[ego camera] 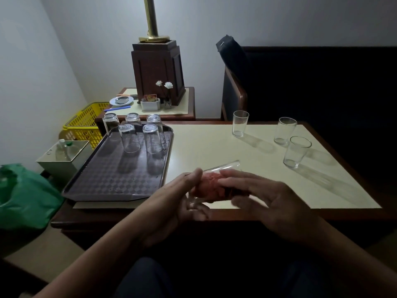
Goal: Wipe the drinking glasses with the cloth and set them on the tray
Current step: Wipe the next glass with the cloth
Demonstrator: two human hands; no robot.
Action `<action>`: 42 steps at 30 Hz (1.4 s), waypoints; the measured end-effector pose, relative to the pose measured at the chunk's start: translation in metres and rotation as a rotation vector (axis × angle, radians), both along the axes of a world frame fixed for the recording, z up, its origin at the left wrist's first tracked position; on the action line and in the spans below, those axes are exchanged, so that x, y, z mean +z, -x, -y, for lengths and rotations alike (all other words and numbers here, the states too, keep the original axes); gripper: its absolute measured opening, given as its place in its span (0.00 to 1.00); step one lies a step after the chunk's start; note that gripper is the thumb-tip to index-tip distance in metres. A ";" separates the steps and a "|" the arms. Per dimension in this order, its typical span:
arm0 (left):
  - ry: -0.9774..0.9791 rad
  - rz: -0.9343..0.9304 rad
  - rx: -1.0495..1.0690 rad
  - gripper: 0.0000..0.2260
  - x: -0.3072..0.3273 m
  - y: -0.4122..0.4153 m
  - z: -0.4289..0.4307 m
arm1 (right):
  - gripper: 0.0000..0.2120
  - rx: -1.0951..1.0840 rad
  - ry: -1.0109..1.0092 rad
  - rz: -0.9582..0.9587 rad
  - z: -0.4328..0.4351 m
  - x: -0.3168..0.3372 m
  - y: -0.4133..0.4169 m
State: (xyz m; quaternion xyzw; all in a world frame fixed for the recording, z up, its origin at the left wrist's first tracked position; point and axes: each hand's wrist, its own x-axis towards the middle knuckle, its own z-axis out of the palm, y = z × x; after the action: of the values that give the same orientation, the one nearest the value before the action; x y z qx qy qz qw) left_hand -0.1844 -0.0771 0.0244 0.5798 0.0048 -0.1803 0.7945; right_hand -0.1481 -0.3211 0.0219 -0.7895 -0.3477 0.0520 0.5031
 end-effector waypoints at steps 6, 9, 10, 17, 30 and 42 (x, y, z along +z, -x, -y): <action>-0.105 0.123 0.056 0.20 -0.004 0.000 -0.009 | 0.26 0.012 0.100 -0.092 -0.005 -0.009 0.003; -0.303 0.408 0.012 0.22 -0.003 0.003 -0.011 | 0.20 0.072 -0.143 -0.568 -0.007 0.004 0.004; -0.350 0.465 -0.014 0.23 -0.004 0.003 -0.011 | 0.18 0.084 -0.203 -0.679 -0.007 0.004 0.003; -0.137 0.076 0.000 0.21 -0.011 0.001 -0.002 | 0.21 0.003 -0.043 -0.409 -0.008 0.002 0.007; -0.419 0.405 0.036 0.27 -0.014 -0.002 -0.010 | 0.02 -0.094 -0.211 -0.703 -0.005 -0.004 0.000; -0.408 0.408 0.006 0.25 -0.019 -0.003 -0.015 | 0.15 -0.082 -0.199 -0.729 0.003 -0.010 -0.012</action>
State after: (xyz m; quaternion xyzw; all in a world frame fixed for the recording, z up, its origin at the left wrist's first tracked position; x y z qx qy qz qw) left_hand -0.1815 -0.0620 0.0056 0.7520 -0.1171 -0.0529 0.6465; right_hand -0.1366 -0.3246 0.0124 -0.6797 -0.1174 0.2751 0.6697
